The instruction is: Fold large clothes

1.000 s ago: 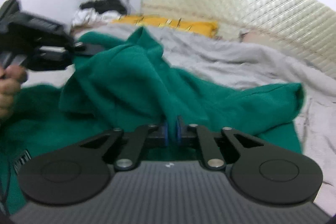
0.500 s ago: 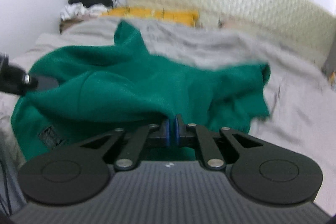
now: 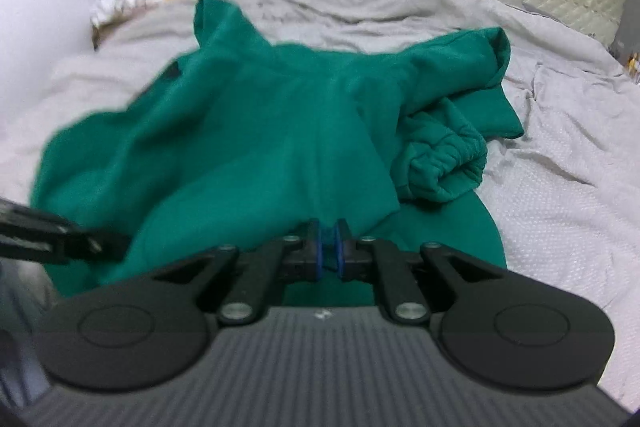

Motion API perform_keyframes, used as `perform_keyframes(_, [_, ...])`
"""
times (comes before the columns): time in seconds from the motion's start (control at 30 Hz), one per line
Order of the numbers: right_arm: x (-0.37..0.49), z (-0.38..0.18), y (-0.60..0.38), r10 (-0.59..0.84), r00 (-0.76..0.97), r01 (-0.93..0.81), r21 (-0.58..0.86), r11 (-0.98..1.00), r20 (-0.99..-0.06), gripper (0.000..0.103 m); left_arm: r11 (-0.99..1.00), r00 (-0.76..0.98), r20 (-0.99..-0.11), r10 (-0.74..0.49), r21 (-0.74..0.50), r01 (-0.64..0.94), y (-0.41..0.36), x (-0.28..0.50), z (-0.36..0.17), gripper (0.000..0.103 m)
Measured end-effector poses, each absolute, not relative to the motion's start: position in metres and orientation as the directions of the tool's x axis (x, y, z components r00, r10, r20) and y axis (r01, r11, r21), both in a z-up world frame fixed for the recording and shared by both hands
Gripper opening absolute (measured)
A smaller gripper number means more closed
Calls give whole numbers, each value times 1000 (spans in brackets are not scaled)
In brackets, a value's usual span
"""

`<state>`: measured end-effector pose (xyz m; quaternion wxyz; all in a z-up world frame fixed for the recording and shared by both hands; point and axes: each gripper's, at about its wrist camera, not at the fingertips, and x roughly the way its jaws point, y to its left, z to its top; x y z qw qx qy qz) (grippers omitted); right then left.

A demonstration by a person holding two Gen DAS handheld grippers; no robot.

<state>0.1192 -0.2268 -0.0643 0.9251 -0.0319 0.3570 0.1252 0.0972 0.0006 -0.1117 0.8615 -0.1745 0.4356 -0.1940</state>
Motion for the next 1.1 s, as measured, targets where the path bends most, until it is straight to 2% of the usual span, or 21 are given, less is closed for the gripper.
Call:
perform_keyframes(0.07, [114,-57,-235,253,732,-257,87,962,-633,11,855,557,-665,-497,-485,183,4,94,-110,11])
perform_keyframes(0.1, [113,-54,-238,272,738,-258,114,959,-618,11,848,565,-652,-506,-495,188,7,91,-106,14])
perform_keyframes(0.17, [110,-48,-246,306,751,-261,162,952,-585,12,844,587,-629,-509,-497,199,12,86,-96,38])
perform_keyframes(0.2, [110,-47,-248,316,756,-260,180,949,-573,13,846,612,-610,-503,-493,205,15,82,-90,57])
perform_keyframes(0.23, [110,-45,-251,321,763,-254,195,947,-561,14,850,646,-584,-492,-483,210,20,74,-83,65])
perform_keyframes(0.3, [111,-44,-256,321,774,-235,224,946,-546,35,859,697,-542,-469,-462,219,25,64,-71,69])
perform_keyframes(0.33, [112,-44,-259,322,780,-227,237,944,-536,38,859,712,-524,-468,-460,226,28,62,-67,72])
perform_keyframes(0.47, [121,-44,-265,327,799,-202,287,936,-504,39,869,749,-489,-447,-437,233,35,67,-57,77])
perform_keyframes(0.53, [128,-47,-267,330,806,-183,322,929,-492,48,880,748,-501,-435,-413,235,33,84,-54,78])
perform_keyframes(0.6, [138,-51,-272,331,808,-160,361,919,-487,62,892,752,-507,-421,-383,241,32,102,-50,79])
perform_keyframes(0.73, [162,-61,-283,339,812,-103,455,885,-476,74,922,764,-529,-368,-312,228,29,150,-51,80])
perform_keyframes(0.87, [187,-73,-293,307,821,-53,471,881,-482,75,933,780,-529,-335,-305,193,32,194,-57,80])
perform_keyframes(1.1, [232,-95,-322,344,819,3,603,797,-459,76,901,767,-535,-354,-414,127,54,276,-80,80])
